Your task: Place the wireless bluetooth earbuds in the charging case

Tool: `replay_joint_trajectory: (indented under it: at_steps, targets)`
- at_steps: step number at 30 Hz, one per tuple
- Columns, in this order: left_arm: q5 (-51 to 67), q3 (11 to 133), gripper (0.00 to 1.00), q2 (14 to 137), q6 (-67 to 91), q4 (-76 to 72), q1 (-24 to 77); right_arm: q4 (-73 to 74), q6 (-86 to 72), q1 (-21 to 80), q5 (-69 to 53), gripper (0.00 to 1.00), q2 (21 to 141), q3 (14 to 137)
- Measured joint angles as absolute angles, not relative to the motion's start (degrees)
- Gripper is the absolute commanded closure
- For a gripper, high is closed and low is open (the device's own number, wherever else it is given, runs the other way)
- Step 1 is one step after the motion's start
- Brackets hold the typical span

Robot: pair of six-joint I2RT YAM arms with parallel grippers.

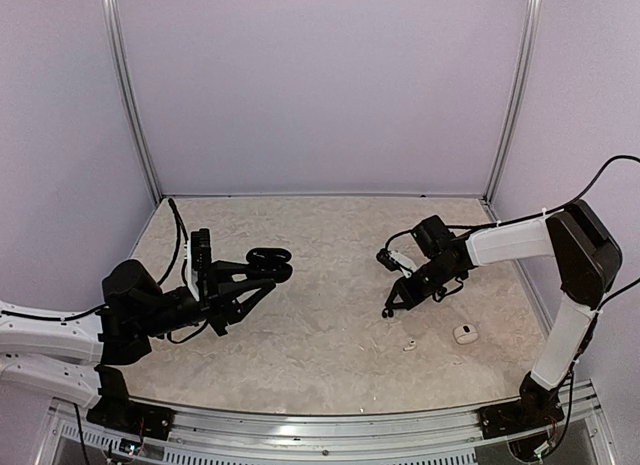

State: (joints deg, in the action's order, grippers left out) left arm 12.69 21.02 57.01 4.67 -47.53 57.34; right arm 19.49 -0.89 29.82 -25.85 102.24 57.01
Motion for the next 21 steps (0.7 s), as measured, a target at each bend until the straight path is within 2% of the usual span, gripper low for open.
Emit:
replay_joint_trajectory:
  at_steps: [10,14,21]
  targets:
    - [12.84,21.02,1.0,57.01,4.67,-47.53,57.34,19.99,-0.99,29.82,-26.35,1.0,101.12,56.38]
    - [12.88,21.02,1.0,57.04,4.67,-47.53,57.34,21.23,-1.28,29.82,-26.15,0.9,101.1,56.38]
    - [12.95,21.02,1.0,57.04,4.67,-47.53,57.34,22.48,-1.34,29.82,-23.83,0.89,101.1,56.38]
